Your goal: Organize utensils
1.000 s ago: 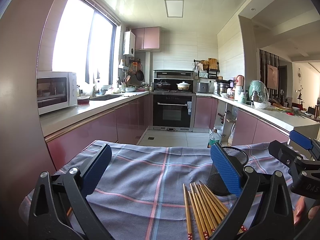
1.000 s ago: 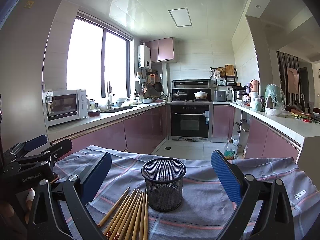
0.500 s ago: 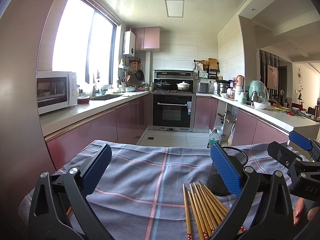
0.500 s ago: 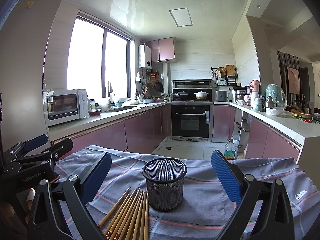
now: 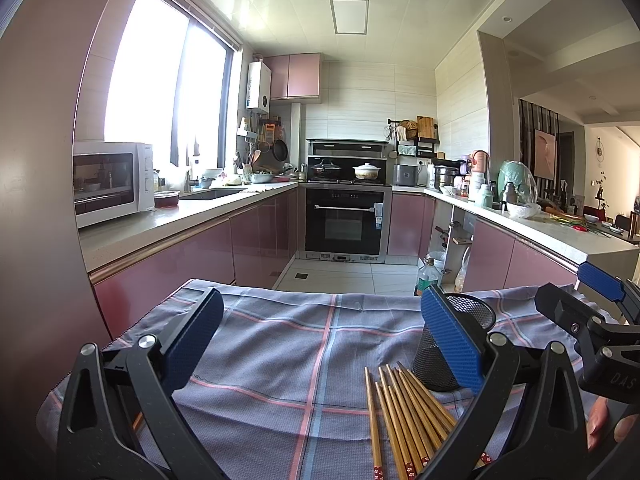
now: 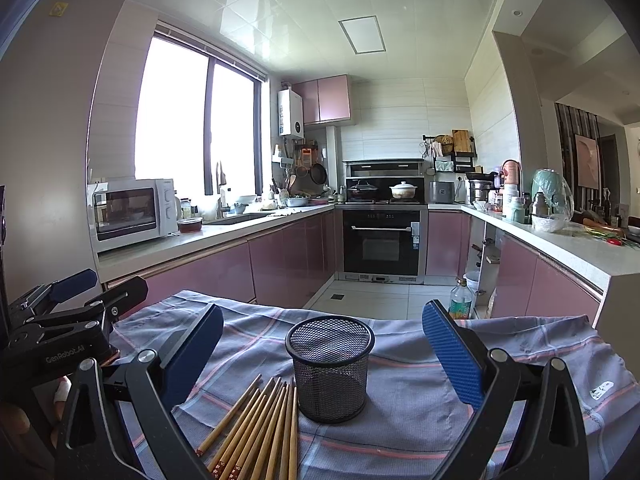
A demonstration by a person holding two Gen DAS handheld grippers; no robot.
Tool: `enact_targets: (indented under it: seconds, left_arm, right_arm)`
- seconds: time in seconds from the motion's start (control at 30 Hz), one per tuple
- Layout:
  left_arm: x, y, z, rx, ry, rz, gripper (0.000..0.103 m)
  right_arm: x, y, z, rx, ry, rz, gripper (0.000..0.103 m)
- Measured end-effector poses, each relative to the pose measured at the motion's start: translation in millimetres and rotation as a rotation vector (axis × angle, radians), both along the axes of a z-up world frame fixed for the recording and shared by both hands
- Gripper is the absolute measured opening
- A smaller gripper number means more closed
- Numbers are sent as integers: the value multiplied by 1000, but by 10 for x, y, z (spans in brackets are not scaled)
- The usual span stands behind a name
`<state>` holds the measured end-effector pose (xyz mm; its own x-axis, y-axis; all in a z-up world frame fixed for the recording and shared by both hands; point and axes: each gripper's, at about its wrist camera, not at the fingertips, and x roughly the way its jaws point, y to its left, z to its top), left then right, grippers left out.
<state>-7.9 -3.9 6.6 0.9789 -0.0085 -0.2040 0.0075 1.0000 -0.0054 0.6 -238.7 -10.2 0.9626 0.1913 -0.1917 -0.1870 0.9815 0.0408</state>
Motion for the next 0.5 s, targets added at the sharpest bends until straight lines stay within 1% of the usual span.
enact_targets:
  seconds: [0.5]
  left_arm:
    - [-6,-6,0,0,2,0,97]
  right_arm:
    - [4,7,-17,4,6,6,96]
